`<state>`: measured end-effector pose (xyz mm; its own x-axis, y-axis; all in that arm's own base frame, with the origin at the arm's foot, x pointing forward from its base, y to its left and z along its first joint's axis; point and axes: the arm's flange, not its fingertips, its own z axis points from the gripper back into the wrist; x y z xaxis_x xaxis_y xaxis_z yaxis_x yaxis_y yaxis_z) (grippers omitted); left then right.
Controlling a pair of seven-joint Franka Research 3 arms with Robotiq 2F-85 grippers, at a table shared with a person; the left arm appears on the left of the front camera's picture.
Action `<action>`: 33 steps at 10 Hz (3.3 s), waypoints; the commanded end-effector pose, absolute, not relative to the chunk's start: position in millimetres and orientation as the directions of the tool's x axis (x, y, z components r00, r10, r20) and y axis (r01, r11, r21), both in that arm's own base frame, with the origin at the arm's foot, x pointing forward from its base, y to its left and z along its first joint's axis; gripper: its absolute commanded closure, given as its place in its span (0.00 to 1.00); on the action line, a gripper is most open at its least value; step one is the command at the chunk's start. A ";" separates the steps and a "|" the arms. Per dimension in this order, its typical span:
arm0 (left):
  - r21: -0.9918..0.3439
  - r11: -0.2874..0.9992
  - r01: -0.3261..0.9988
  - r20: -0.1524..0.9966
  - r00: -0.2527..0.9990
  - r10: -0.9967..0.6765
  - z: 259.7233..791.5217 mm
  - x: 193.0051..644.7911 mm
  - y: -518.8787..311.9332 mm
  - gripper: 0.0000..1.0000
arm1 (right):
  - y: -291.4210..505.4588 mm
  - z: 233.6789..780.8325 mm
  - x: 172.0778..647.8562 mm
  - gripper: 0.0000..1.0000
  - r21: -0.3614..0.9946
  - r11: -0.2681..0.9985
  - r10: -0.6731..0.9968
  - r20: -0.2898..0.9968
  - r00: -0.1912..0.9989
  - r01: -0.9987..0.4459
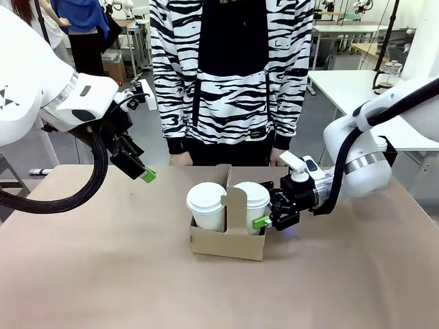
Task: Pour a drink into a cup and package it in a carrier.
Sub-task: Insert the held 600 ml Paper Cup into the Cup Carrier.
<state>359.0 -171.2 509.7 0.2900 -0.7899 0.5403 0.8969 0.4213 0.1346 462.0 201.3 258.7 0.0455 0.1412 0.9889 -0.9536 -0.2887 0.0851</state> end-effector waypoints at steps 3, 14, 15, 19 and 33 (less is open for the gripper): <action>0.137 0.426 0.894 0.534 0.296 -0.792 511.3 359.6 -171.9 0.00 | 164.8 288.3 458.4 0.00 0.046 -0.202 0.209 0.978 0.003 -0.978; 0.137 0.426 0.894 0.534 0.296 -0.792 511.3 359.6 -171.9 0.00 | -2.1 404.0 405.8 0.00 0.074 0.665 0.342 0.855 0.391 -0.743; 0.137 0.426 0.894 0.534 0.296 -0.792 511.3 359.6 -171.9 0.00 | -2.1 404.0 405.8 0.00 0.074 0.665 0.342 0.855 0.391 -0.743; 0.137 0.426 0.894 0.534 0.296 -0.792 511.3 359.6 -171.9 0.00 | -2.1 404.0 405.8 0.00 0.074 0.665 0.342 0.855 0.391 -0.743; 0.137 0.426 0.894 0.534 0.296 -0.792 511.3 359.6 -171.9 0.00 | -2.1 404.0 405.8 0.00 0.074 0.665 0.342 0.855 0.391 -0.743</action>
